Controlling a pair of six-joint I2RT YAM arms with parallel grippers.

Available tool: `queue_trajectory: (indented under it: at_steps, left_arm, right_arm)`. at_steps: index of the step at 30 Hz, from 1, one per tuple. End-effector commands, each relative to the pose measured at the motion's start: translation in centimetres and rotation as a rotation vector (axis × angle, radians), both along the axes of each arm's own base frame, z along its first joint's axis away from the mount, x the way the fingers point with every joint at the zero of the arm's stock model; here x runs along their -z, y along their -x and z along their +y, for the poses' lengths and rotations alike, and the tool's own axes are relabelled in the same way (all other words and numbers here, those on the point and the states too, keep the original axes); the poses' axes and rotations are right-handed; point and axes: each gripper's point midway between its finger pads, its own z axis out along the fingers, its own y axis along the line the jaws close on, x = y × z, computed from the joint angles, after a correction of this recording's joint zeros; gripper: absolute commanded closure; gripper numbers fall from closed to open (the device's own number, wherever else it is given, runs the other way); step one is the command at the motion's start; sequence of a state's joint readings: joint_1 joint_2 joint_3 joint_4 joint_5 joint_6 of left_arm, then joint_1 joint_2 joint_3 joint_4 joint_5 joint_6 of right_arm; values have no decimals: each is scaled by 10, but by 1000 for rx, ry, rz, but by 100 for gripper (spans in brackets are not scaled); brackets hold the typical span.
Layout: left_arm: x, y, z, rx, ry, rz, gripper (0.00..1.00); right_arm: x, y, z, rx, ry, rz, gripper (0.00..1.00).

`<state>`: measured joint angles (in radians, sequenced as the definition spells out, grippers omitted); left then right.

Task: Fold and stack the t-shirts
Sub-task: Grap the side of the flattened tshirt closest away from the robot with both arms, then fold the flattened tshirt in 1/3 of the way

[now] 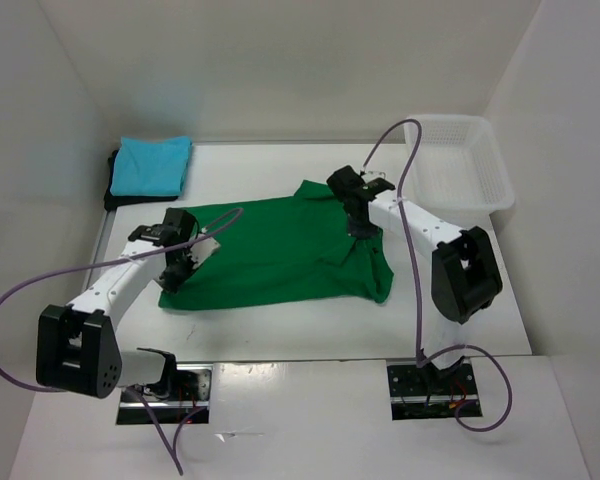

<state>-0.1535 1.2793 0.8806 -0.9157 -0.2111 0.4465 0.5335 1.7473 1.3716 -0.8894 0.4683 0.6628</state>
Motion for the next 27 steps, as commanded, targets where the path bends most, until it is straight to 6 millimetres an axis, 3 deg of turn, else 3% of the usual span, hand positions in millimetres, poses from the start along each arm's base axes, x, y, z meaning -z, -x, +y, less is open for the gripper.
queue_trajectory:
  at_steps: [1, 8, 20, 22, 23, 24, 25, 26, 27]
  left_arm:
    - [7, -14, 5, -105, -26, -48, 100]
    - [20, -45, 2, -163, -31, -75, 100]
    - [39, -56, 23, -291, -74, -46, 100]
    - [45, -57, 24, -299, -68, -30, 94]
    - [43, -60, 24, -300, -66, -39, 90]
    - [47, -59, 21, -297, -54, -24, 86]
    - [49, -63, 23, -308, -44, -26, 81]
    - [49, -63, 23, -308, -44, -26, 66]
    - [48, -68, 26, -320, -44, -30, 64]
  right_arm:
    - [-21, -48, -4, -32, 66, -126, 100]
    - [-1, -61, -7, -53, 129, -87, 100]
    - [26, -85, -3, -114, 165, -38, 100]
    - [26, -93, -1, -121, 176, -45, 100]
    - [32, -97, -7, -116, 196, -34, 97]
    - [27, -104, -3, -113, 188, -53, 82]
    - [25, -110, -13, -88, 188, -53, 74]
    - [20, -110, -19, -62, 185, -45, 64]
    - [12, -115, -21, -40, 164, -56, 53]
